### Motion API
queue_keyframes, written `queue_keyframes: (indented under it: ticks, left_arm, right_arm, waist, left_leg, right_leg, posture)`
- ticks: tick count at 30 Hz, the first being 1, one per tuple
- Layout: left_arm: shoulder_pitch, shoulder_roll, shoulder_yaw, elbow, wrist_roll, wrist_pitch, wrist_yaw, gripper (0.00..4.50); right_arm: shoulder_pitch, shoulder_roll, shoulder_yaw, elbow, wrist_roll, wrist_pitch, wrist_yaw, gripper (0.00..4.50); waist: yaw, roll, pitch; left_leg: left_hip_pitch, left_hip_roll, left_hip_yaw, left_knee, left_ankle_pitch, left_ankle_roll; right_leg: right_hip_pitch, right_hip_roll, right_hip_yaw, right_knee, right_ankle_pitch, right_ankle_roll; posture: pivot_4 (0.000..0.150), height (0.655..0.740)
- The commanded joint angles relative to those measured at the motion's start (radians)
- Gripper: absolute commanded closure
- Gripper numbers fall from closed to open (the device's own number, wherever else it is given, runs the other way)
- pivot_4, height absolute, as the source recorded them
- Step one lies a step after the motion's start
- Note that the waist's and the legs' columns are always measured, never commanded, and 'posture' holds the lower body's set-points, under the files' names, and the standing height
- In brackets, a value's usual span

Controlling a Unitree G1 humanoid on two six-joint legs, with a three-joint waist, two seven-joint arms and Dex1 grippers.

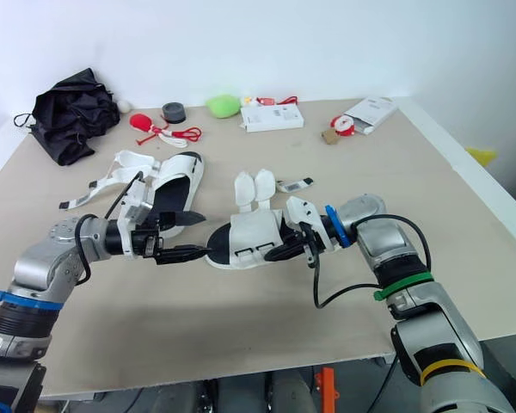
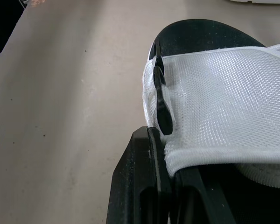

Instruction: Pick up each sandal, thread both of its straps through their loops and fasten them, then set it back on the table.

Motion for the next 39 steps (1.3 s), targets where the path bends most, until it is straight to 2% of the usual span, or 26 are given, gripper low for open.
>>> queue_keyframes:
  ticks: [1,11,18,19,21,23,24,25,27,30,31,39]
  left_arm:
    - [-0.035,-0.015,-0.009,0.011,0.009,-0.025,-0.022,0.00]
    - [-0.044,-0.010,-0.012,0.040,0.040,-0.042,-0.051,0.00]
    - [-0.072,-0.006,-0.044,0.109,0.097,-0.108,-0.098,0.00]
    - [-0.088,-0.007,-0.049,0.144,0.111,-0.127,-0.110,0.41]
    - [-0.109,-0.009,-0.051,0.189,0.124,-0.147,-0.127,0.75]
    - [-0.134,-0.019,-0.054,0.238,0.148,-0.191,-0.137,1.72]
    - [-0.147,-0.023,-0.062,0.263,0.161,-0.207,-0.149,1.84]
    - [-0.164,-0.030,-0.077,0.297,0.187,-0.239,-0.157,2.41]
    - [-0.185,-0.041,-0.103,0.346,0.225,-0.281,-0.173,2.93]
    - [-0.204,-0.061,-0.130,0.400,0.270,-0.329,-0.176,4.30]
    - [-0.208,-0.068,-0.136,0.412,0.282,-0.341,-0.172,4.44]
    - [-0.191,-0.127,-0.173,0.413,0.383,-0.372,-0.073,4.44]
  right_arm:
    - [0.003,0.022,0.026,0.040,-0.052,-0.009,0.014,4.47]
    - [0.029,0.041,0.008,-0.049,-0.012,0.084,0.041,4.47]
    - [0.028,0.048,0.012,-0.008,-0.039,0.053,0.027,4.47]
    - [0.028,0.050,0.012,-0.006,-0.039,0.052,0.024,4.50]
    - [0.027,0.053,0.011,-0.004,-0.038,0.051,0.021,4.50]
    - [0.026,0.056,0.011,-0.001,-0.039,0.048,0.019,4.50]
    - [0.026,0.058,0.010,-0.001,-0.038,0.048,0.017,4.50]
    - [0.027,0.060,0.010,-0.002,-0.038,0.047,0.016,4.50]
    - [0.028,0.062,0.008,-0.006,-0.036,0.048,0.014,4.50]
    - [0.032,0.066,0.002,-0.011,-0.030,0.052,0.008,4.50]
    - [0.033,0.068,0.001,-0.013,-0.029,0.053,0.007,4.50]
    - [0.031,0.077,-0.009,-0.010,-0.027,0.058,-0.007,4.50]
  waist:
    - [0.000,-0.001,0.000]
    - [-0.009,-0.001,-0.001]
    - [-0.008,-0.001,-0.001]
    - [-0.007,-0.001,-0.001]
    - [-0.008,-0.001,-0.001]
    - [-0.008,-0.001,-0.001]
    - [-0.008,-0.001,-0.001]
    - [-0.008,-0.001,-0.001]
    - [-0.008,-0.001,-0.001]
    - [-0.009,-0.001,-0.001]
    - [-0.009,-0.001,-0.001]
    - [-0.009,-0.001,-0.001]
  left_leg:
    - [0.000,0.000,0.000,0.000,0.000,0.000]
    - [0.001,0.007,0.000,-0.001,0.000,-0.002]
    - [0.001,0.008,0.000,-0.002,-0.002,-0.004]
    - [0.001,0.008,0.000,-0.001,-0.002,-0.004]
    - [0.001,0.008,0.000,-0.001,-0.001,-0.004]
    - [0.002,0.009,0.001,-0.001,-0.001,-0.004]
    - [0.002,0.009,0.001,-0.001,-0.001,-0.004]
    - [0.002,0.009,0.001,-0.001,-0.001,-0.004]
    - [0.002,0.009,0.001,-0.001,-0.001,-0.004]
    - [0.002,0.009,0.001,-0.001,-0.001,-0.004]
    - [0.002,0.010,0.001,-0.001,-0.001,-0.004]
    - [0.003,0.011,0.001,-0.001,-0.001,-0.004]
  right_leg:
    - [0.000,0.000,0.000,0.000,0.000,0.000]
    - [-0.001,0.006,0.000,0.000,0.000,-0.003]
    - [-0.001,0.008,-0.001,0.001,0.000,-0.003]
    - [-0.001,0.008,-0.001,0.001,0.000,-0.003]
    - [-0.001,0.008,-0.001,0.001,-0.001,-0.004]
    - [-0.001,0.009,0.000,0.001,-0.001,-0.005]
    - [-0.001,0.009,0.000,0.001,-0.001,-0.005]
    - [-0.001,0.009,0.000,0.001,-0.001,-0.004]
    - [-0.001,0.009,0.000,0.001,0.000,-0.004]
    - [-0.001,0.010,0.000,0.001,0.000,-0.004]
    - [-0.001,0.010,0.000,0.001,0.000,-0.004]
    - [-0.001,0.013,0.001,0.003,0.000,-0.005]
  posture:
    - [0.150,0.7400]
    - [0.150,0.7400]
    - [0.150,0.7400]
    - [0.150,0.7400]
    - [0.150,0.7400]
    - [0.150,0.7400]
    - [0.150,0.7400]
    - [0.150,0.7400]
    - [0.150,0.7400]
    - [0.150,0.7400]
    - [0.150,0.7400]
    - [0.150,0.7400]
